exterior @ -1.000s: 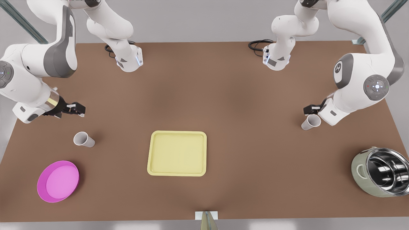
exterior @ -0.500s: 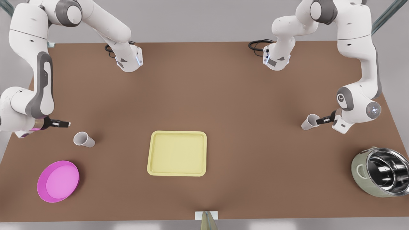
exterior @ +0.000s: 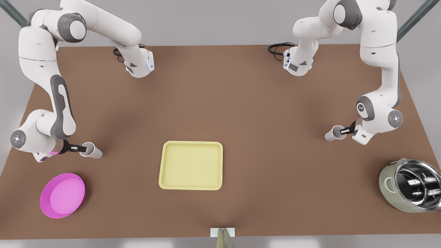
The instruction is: Use both arms to respectively pick up the white IKEA cups from the middle-left and middle-right positions, then place the white IKEA cups onto the middle-middle tray, ensuring that the cups remain upright and do not tip over
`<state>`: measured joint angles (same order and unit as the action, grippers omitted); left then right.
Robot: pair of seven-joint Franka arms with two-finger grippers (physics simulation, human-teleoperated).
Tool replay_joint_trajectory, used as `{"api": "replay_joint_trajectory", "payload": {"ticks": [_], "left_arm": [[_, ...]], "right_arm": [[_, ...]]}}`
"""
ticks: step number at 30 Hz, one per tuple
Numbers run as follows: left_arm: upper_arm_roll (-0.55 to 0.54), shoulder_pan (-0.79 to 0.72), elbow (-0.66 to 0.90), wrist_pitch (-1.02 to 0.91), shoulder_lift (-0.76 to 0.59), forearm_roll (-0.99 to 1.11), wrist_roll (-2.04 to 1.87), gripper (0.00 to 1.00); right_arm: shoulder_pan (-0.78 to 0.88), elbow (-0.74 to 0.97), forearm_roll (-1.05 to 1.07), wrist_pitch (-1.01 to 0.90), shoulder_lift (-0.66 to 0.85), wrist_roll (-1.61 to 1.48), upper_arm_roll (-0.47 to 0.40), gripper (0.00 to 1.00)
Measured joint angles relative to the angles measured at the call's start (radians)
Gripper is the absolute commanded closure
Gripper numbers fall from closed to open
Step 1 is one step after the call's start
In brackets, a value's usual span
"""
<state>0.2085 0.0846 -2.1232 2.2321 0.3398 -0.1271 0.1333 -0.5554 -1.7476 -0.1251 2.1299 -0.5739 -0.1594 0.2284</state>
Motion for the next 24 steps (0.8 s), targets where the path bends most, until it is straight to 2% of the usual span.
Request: {"api": "replay_joint_trajectory", "payload": {"ticks": [3,4,5,7,8,12,16,19,20,22,24], "left_arm": [[-0.023,-0.015,0.019,-0.01,-0.03,-0.008,0.007,0.79],[-0.03,-0.041,0.064,-0.028,-0.038,-0.008,0.01,0.79],[-0.041,-0.067,0.14,-0.057,-0.033,-0.005,0.011,0.79],[-0.067,-0.146,0.325,-0.128,0.008,0.001,0.002,0.79],[-0.097,-0.206,0.405,-0.159,0.044,0.003,-0.013,0.79],[-0.26,-0.407,0.674,-0.226,0.244,0.006,-0.145,0.79],[-0.387,-0.445,0.779,-0.191,0.36,0.005,-0.321,0.79],[-0.413,-0.525,0.911,-0.146,0.457,0.019,-0.449,0.79],[-0.409,-0.552,0.974,-0.133,0.498,0.023,-0.488,0.79],[-0.393,-0.597,1.063,-0.111,0.557,0.028,-0.56,0.79],[-0.376,-0.622,1.081,-0.095,0.583,0.03,-0.624,0.79]], "right_arm": [[0.0,-0.001,0.0,0.025,-0.024,-0.005,0.0,0.0],[-0.001,-0.002,0.0,0.032,-0.031,-0.006,0.0,0.08],[-0.002,-0.003,0.001,0.037,-0.035,-0.008,0.0,0.21],[-0.002,-0.003,0.003,0.045,-0.036,-0.015,0.0,0.7],[-0.001,-0.003,0.007,0.047,-0.035,-0.02,0.0,0.78],[0.03,0.003,0.021,0.044,-0.02,-0.047,0.001,0.79],[0.052,0.029,0.005,0.022,-0.001,-0.049,0.035,0.79],[0.073,0.082,0.002,-0.01,0.0,-0.05,0.191,0.79],[0.128,0.103,0.003,-0.016,-0.004,-0.046,0.217,0.79],[0.269,0.153,0.002,-0.023,-0.021,-0.021,0.238,0.79],[0.382,0.197,0.0,-0.01,-0.049,0.018,0.244,0.79]]}}
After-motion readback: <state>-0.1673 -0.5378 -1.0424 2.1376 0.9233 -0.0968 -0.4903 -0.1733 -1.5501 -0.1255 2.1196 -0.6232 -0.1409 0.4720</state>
